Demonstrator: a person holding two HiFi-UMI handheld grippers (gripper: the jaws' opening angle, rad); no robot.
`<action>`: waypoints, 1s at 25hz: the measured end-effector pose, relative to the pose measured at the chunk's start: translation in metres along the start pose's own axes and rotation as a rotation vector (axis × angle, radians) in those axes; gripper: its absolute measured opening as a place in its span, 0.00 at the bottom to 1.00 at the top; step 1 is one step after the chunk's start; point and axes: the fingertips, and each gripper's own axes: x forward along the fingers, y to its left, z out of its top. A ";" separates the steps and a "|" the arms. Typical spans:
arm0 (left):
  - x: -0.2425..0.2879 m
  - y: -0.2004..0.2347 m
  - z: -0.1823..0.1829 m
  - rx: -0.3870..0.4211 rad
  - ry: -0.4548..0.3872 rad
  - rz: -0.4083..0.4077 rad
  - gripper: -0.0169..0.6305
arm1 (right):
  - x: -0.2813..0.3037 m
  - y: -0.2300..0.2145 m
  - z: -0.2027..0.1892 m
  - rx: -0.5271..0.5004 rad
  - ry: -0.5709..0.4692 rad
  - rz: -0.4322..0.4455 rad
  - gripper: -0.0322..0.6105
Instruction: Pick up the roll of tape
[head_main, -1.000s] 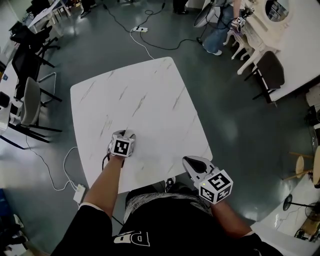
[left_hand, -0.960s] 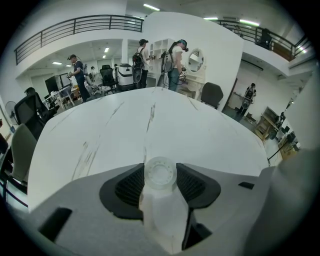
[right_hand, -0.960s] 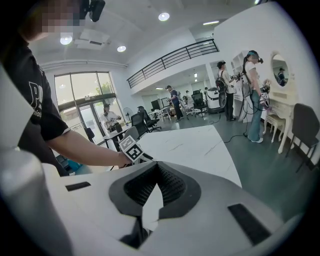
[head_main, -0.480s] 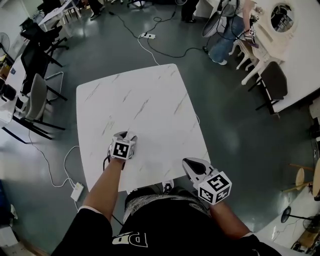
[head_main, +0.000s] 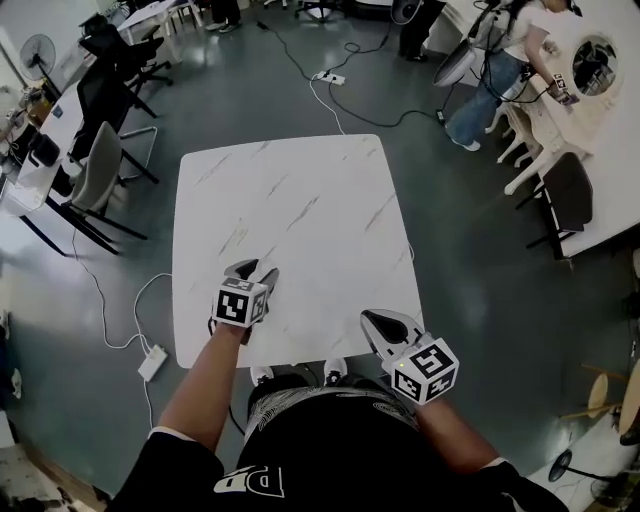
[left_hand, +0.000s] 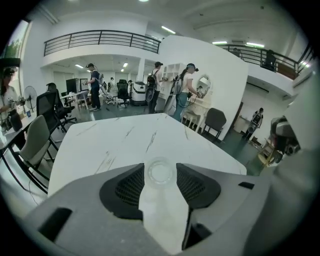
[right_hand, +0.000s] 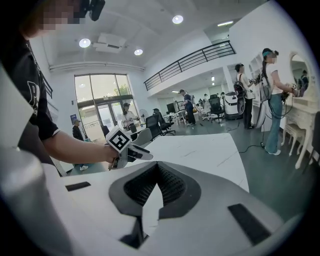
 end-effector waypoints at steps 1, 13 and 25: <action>-0.009 -0.005 0.003 -0.008 -0.020 0.002 0.35 | -0.001 0.000 0.001 -0.004 -0.003 0.012 0.06; -0.110 -0.048 -0.008 -0.101 -0.203 0.015 0.35 | 0.014 0.032 0.003 -0.072 0.015 0.153 0.06; -0.185 -0.081 -0.003 -0.045 -0.307 0.007 0.35 | 0.018 0.068 0.012 -0.123 -0.016 0.210 0.06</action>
